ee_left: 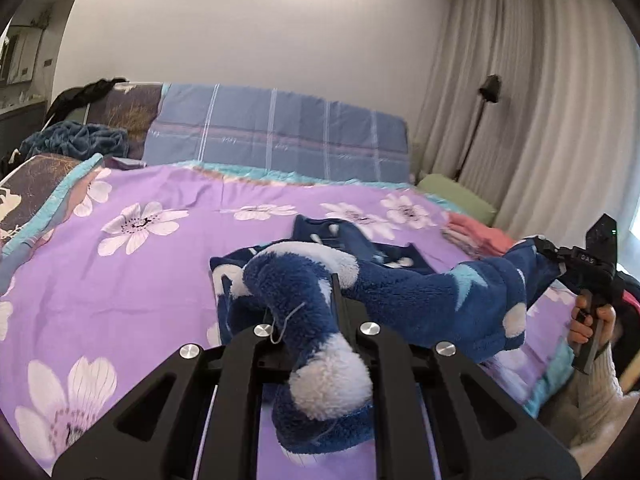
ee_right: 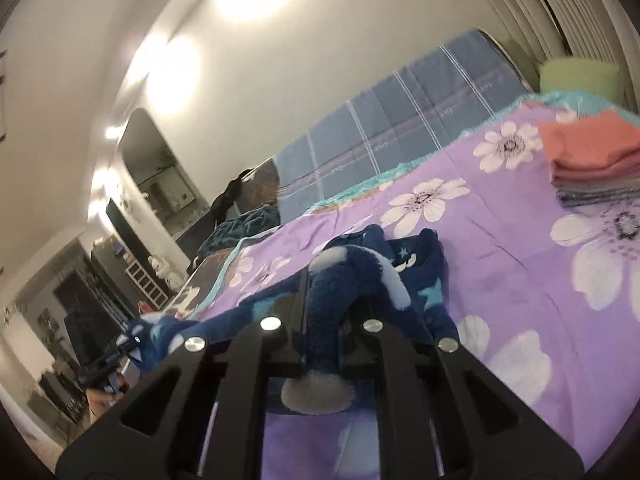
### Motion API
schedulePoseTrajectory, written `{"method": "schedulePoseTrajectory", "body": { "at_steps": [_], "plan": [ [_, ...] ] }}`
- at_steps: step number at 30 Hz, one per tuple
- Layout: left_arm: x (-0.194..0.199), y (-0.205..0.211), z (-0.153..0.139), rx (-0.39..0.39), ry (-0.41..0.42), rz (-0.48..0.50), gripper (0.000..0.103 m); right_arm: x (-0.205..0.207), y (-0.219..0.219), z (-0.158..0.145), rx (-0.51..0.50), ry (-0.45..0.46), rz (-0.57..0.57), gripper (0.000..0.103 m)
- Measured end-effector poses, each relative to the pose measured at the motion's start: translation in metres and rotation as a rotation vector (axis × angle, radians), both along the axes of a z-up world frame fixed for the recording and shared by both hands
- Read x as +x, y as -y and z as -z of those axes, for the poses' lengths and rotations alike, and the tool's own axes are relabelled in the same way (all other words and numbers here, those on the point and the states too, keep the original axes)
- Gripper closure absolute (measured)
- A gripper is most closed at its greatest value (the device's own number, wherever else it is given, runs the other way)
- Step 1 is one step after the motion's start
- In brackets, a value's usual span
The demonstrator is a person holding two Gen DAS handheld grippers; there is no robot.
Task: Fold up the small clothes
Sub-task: 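Lift the robe hood end with the left gripper while the right gripper grasps the robe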
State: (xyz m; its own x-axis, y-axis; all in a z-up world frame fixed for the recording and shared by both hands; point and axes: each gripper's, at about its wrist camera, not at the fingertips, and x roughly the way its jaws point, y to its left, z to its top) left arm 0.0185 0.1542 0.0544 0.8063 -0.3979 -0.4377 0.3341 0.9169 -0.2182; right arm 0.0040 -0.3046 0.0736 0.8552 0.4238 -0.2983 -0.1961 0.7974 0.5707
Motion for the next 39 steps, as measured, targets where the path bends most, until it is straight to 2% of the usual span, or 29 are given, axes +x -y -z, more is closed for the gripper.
{"method": "schedulePoseTrajectory", "body": {
  "at_steps": [3,5,13,15,17,21,22,24,27,29,30,31,32,33,34,35,37,38,39],
  "plan": [
    [0.037,0.002,-0.001,-0.013,-0.021,-0.019,0.092,0.044,0.0,0.004,0.002,-0.02,0.031,0.093],
    [0.059,0.003,-0.002,-0.016,-0.03,-0.026,0.092,0.058,0.003,0.006,0.006,-0.027,0.03,0.093],
    [0.143,0.017,0.006,0.03,-0.078,-0.042,0.092,0.144,0.003,0.019,-0.027,-0.066,0.043,0.093],
    [0.166,0.02,0.019,0.041,-0.106,-0.051,0.091,0.169,0.001,0.034,-0.063,-0.105,0.067,0.093],
    [0.19,0.022,0.043,0.043,-0.162,-0.068,0.091,0.199,-0.004,0.066,-0.116,-0.193,0.085,0.092],
    [0.232,0.028,0.112,0.094,-0.315,-0.101,0.089,0.232,-0.007,0.121,-0.18,-0.316,0.105,0.092],
    [0.235,0.028,0.122,0.098,-0.33,-0.104,0.086,0.234,-0.007,0.131,-0.176,-0.327,0.103,0.092],
    [0.233,0.025,0.129,0.084,-0.311,-0.101,0.085,0.234,-0.003,0.134,-0.158,-0.317,0.094,0.092],
    [0.228,0.02,0.122,0.06,-0.301,-0.092,0.084,0.231,-0.002,0.129,-0.16,-0.31,0.065,0.09],
    [0.224,0.017,0.118,0.041,-0.306,-0.084,0.081,0.225,-0.003,0.123,-0.155,-0.308,0.045,0.085],
    [0.222,0.015,0.115,0.019,-0.311,-0.076,0.077,0.222,-0.001,0.121,-0.148,-0.306,0.037,0.074],
    [0.219,0.01,0.11,-0.044,-0.321,-0.056,0.067,0.218,-0.001,0.118,-0.133,-0.305,0.019,0.058],
    [0.216,0.004,0.107,-0.104,-0.332,-0.04,0.062,0.214,-0.001,0.114,-0.122,-0.303,0.004,0.052],
    [0.212,-0.001,0.103,-0.162,-0.343,-0.026,0.057,0.209,-0.002,0.109,-0.113,-0.3,-0.015,0.051],
    [0.207,-0.005,0.099,-0.209,-0.355,-0.011,0.057,0.207,-0.003,0.107,-0.117,-0.301,-0.026,0.051],
    [0.202,-0.005,0.096,-0.222,-0.366,0.0,0.057,0.206,-0.004,0.105,-0.128,-0.305,-0.032,0.053],
    [0.201,0.001,0.096,-0.21,-0.39,0.032,0.059,0.209,-0.005,0.105,-0.141,-0.32,-0.036,0.071],
    [0.201,0.006,0.098,-0.192,-0.406,0.048,0.065,0.213,-0.005,0.106,-0.127,-0.329,-0.048,0.075],
    [0.203,0.011,0.1,-0.168,-0.419,0.057,0.082,0.216,-0.006,0.108,-0.119,-0.337,-0.054,0.082]
  ]
}}
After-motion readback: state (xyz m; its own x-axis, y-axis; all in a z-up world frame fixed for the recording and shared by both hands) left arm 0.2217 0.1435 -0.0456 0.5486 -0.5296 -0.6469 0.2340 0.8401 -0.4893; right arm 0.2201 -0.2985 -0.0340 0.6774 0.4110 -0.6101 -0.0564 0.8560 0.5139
